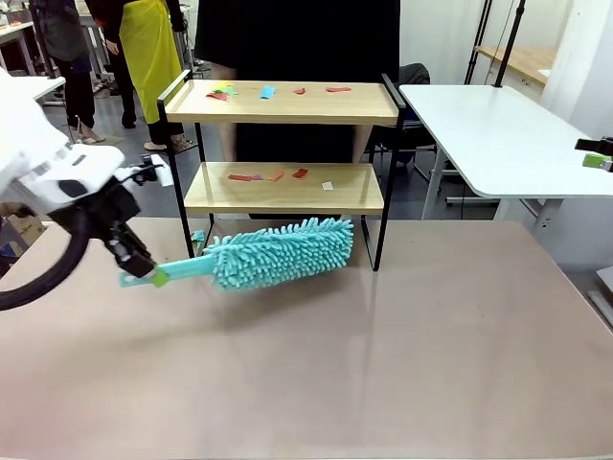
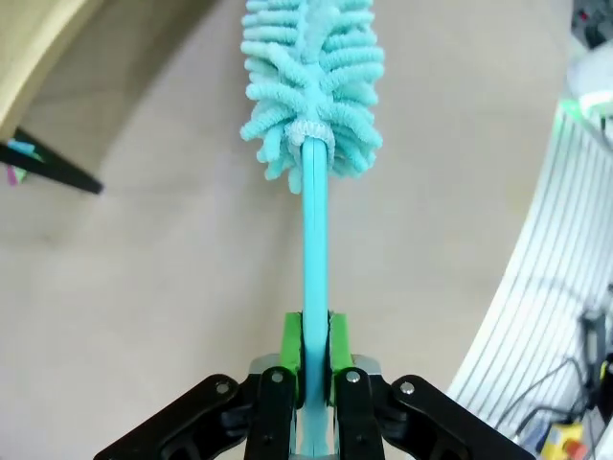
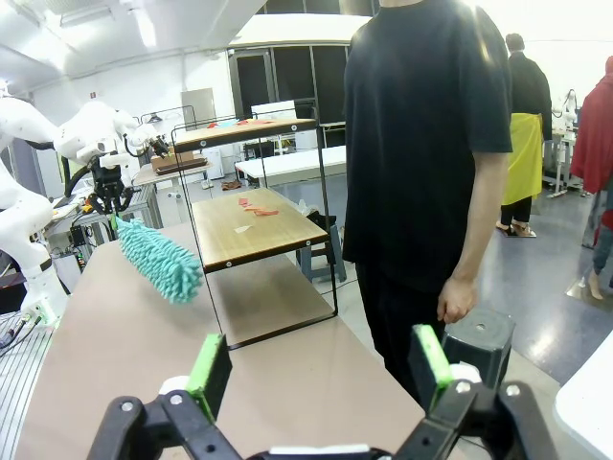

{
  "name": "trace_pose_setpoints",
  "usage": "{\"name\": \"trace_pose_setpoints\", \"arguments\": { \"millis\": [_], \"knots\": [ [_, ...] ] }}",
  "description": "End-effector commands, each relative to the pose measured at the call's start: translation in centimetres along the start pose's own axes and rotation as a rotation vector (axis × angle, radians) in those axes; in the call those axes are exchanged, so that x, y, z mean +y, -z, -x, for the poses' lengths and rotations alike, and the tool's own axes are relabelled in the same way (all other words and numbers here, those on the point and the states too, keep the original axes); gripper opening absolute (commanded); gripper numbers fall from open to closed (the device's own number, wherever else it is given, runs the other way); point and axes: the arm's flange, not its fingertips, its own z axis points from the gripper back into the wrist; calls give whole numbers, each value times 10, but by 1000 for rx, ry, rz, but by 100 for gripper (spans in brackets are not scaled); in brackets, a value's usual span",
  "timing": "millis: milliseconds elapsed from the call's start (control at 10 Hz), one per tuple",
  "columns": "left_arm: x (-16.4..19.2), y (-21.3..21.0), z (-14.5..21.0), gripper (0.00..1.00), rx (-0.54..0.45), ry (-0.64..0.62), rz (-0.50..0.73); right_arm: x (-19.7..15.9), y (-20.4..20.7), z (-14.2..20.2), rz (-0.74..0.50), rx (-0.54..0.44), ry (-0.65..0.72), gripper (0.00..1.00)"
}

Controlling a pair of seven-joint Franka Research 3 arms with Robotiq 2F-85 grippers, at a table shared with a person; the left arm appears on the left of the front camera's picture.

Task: Clean the shelf.
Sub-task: Clean the specific section of the Shelf indicated by the human with the Duster.

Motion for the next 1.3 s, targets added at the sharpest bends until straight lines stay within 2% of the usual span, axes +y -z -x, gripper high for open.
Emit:
{"name": "trace_pose_setpoints", "arguments": {
  "millis": [0, 100, 400, 600, 800, 1000, 1100, 1200],
  "knots": [
    [-1, -31, 3, 13, 115, 100, -2, 0, 2, -4, -3, -2, -7, 100],
    [-1, -54, 4, 13, 166, 84, 57, 0, 2, -4, -3, -2, -7, 100],
    [-19, -124, 9, 13, 395, 118, -15, 0, 2, -4, -3, -2, -7, 100],
    [-34, -167, 24, 13, 578, 234, -99, 0, 2, -4, -3, -2, -7, 100],
    [-51, -200, 32, 13, 722, 264, -135, 0, 2, -4, -3, -2, -7, 100],
    [-60, -217, 38, 13, 779, 312, -136, 0, 2, -4, -3, -2, -7, 100],
    [-67, -222, 40, 13, 767, 280, -158, 0, 2, -4, -3, -2, -7, 100],
    [-73, -225, 38, 13, 716, 317, -187, 0, 2, -4, -3, -2, -7, 100]
  ]
}}
